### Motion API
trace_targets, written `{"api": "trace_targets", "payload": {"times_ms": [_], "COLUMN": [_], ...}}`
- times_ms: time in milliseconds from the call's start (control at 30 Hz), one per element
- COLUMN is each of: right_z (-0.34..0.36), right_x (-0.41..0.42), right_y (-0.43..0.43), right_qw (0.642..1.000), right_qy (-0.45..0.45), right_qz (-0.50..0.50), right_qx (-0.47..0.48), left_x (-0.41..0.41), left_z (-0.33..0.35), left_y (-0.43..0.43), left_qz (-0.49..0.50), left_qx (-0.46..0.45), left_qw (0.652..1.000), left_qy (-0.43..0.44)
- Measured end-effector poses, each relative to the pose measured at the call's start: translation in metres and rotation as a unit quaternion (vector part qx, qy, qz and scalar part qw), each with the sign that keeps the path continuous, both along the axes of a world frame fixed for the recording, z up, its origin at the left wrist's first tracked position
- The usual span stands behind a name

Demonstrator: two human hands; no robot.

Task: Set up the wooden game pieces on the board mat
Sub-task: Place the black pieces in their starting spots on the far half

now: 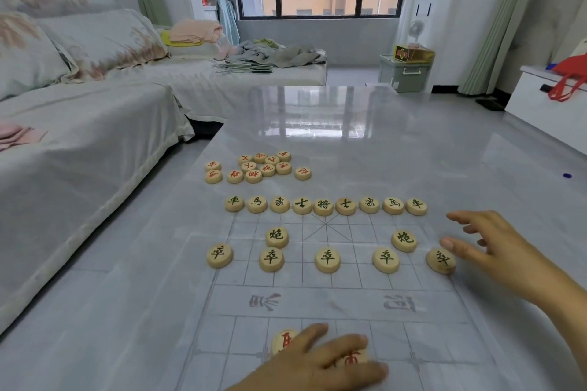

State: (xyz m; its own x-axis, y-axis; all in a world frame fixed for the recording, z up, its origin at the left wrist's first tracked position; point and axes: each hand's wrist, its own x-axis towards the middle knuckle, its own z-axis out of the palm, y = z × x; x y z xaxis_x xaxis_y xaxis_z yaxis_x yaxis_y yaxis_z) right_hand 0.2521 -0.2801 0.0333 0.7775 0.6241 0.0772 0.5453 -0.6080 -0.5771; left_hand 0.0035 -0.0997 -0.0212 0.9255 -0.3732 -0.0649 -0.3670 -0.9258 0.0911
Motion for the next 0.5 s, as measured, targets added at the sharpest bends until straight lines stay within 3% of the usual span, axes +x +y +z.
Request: {"api": "trace_targets", "payload": {"times_ms": [100, 200, 267, 300, 367, 500], "right_z": [-0.002, -0.008, -0.013, -0.015, -0.019, -0.039], "right_x": [0.004, 0.010, 0.014, 0.015, 0.017, 0.028], "right_y": [-0.001, -0.003, -0.002, -0.001, 0.000, -0.005], "right_qw": [1.000, 1.000, 1.000, 1.000, 1.000, 0.993], "right_qy": [0.001, -0.010, -0.014, -0.020, -0.025, -0.046], "right_qz": [0.003, 0.006, 0.003, 0.002, -0.011, -0.093], "right_qx": [0.004, 0.001, 0.000, 0.003, 0.011, 0.059], "left_x": [-0.010, -0.027, -0.037, -0.042, -0.035, -0.013], "left_z": [0.006, -0.006, -0.020, -0.021, 0.001, 0.004], "left_y": [0.009, 0.025, 0.034, 0.034, 0.027, 0.058], "left_qz": [-0.007, 0.081, 0.092, 0.091, 0.092, 0.132], "left_qx": [-0.065, 0.014, 0.042, 0.046, 0.034, -0.042], "left_qw": [0.997, 0.997, 0.993, 0.994, 0.995, 0.984], "left_qy": [0.048, -0.003, -0.056, -0.039, -0.026, -0.114]}}
